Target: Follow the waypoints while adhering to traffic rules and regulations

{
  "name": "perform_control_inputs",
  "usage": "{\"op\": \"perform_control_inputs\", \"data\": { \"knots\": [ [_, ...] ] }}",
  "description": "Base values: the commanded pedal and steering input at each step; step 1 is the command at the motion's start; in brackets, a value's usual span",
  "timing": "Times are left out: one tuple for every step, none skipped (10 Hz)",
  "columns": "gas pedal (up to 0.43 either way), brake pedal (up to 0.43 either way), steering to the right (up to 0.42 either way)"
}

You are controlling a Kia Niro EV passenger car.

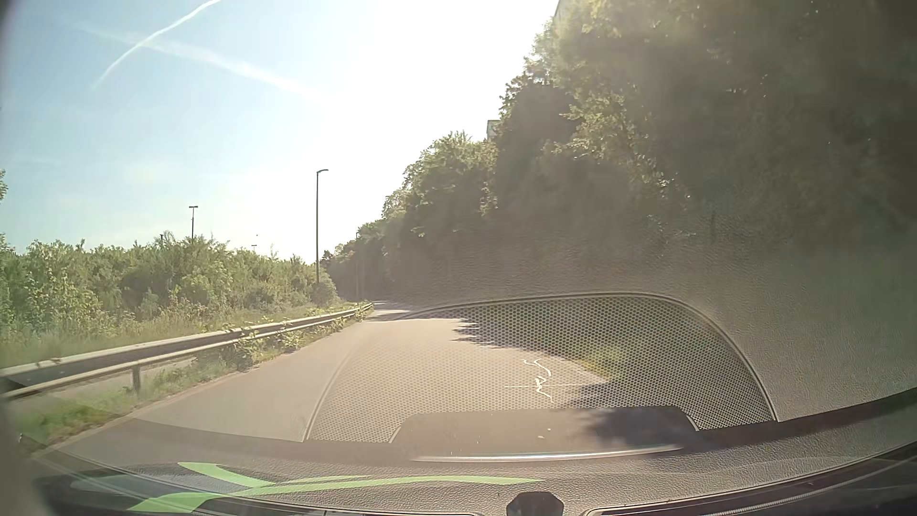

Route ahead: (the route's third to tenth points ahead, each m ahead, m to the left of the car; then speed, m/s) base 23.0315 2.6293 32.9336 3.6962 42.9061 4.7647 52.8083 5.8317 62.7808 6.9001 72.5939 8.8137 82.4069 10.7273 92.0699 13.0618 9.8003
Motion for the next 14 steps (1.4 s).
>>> {"op": "perform_control_inputs", "data": {
  "knots": [
    [0.098, 0.000, -0.029],
    [0.098, 0.000, -0.029],
    [0.098, 0.000, -0.029],
    [0.098, 0.000, -0.029],
    [0.098, 0.000, -0.030],
    [0.098, 0.000, -0.032],
    [0.110, 0.000, -0.033],
    [0.110, 0.000, -0.033],
    [0.110, 0.000, -0.033],
    [0.110, 0.000, -0.033],
    [0.110, 0.000, -0.032],
    [0.110, 0.000, -0.032],
    [0.110, 0.000, -0.031],
    [0.110, 0.000, -0.030]
  ]
}}
